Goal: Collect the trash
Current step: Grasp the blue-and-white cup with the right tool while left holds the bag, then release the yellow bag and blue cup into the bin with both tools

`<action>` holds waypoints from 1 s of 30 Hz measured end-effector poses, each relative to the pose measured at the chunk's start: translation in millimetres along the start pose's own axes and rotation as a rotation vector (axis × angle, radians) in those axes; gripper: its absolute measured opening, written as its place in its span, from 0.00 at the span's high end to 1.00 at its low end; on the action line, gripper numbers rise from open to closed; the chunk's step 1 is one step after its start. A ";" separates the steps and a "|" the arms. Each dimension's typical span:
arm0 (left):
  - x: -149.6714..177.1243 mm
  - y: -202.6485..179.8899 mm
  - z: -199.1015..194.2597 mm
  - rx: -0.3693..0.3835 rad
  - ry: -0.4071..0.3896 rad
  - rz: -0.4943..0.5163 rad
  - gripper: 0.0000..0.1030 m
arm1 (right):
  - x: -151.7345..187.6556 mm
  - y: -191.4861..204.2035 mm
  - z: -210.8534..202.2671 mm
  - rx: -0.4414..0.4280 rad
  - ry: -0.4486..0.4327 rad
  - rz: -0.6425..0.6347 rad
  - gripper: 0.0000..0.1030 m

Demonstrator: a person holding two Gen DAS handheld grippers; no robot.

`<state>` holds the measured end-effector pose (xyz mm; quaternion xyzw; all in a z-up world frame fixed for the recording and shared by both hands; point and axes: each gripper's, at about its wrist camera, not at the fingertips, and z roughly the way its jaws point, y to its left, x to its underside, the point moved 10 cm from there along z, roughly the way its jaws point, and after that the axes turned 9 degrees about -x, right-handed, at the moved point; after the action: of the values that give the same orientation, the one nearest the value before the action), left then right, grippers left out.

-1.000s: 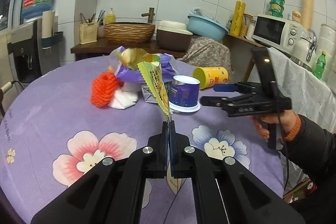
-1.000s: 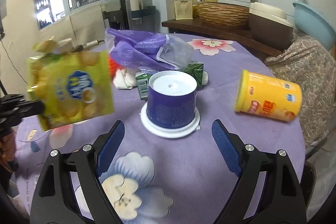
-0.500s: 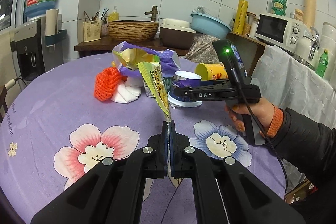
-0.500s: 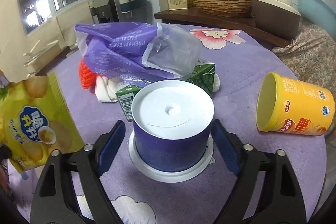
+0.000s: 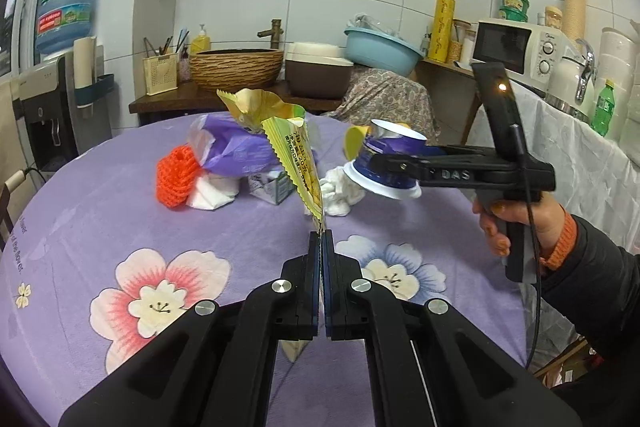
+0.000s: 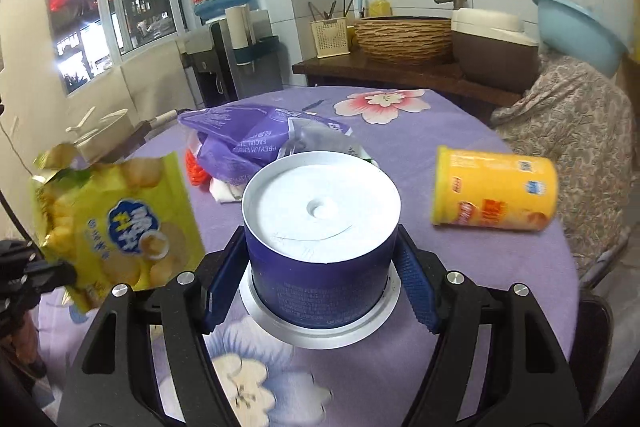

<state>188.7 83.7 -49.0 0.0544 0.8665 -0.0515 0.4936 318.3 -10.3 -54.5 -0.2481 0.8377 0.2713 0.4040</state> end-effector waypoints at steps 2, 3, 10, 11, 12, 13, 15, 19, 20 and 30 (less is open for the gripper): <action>-3.4 -12.3 -1.0 0.014 -0.008 0.011 0.98 | 6.5 -3.1 -17.0 0.002 -0.012 0.003 0.31; -5.0 -18.1 -1.4 0.020 -0.012 0.017 0.98 | 10.1 -5.0 -25.7 0.007 -0.021 0.004 0.31; -12.1 -72.2 2.1 0.109 -0.023 0.050 0.98 | 44.5 -34.7 -95.0 0.077 -0.091 0.045 0.31; -12.5 -83.6 4.7 0.126 -0.021 0.057 0.98 | 48.8 -39.7 -102.0 0.092 -0.097 0.050 0.31; -13.1 -94.8 7.2 0.141 -0.017 0.063 0.98 | 56.0 -48.4 -113.5 0.125 -0.105 0.054 0.31; -13.3 -104.8 10.4 0.158 -0.012 0.068 0.98 | 60.3 -55.4 -121.1 0.152 -0.111 0.055 0.31; -14.4 -129.4 18.4 0.202 -0.002 0.082 0.98 | 73.0 -72.8 -141.4 0.218 -0.120 0.057 0.31; -14.3 -186.2 42.2 0.288 0.041 0.125 0.98 | 96.7 -110.2 -177.4 0.330 -0.136 0.090 0.31; -12.9 -197.9 47.1 0.301 0.051 0.137 0.98 | 103.2 -119.4 -186.3 0.357 -0.138 0.103 0.31; 1.3 -333.1 117.5 0.394 0.214 0.244 0.98 | 174.0 -206.3 -250.7 0.546 -0.122 0.268 0.31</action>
<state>239.6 -262.3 -98.0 0.2588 0.8740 -0.1532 0.3817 217.5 -359.3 -116.1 -0.0009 0.8791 0.1016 0.4657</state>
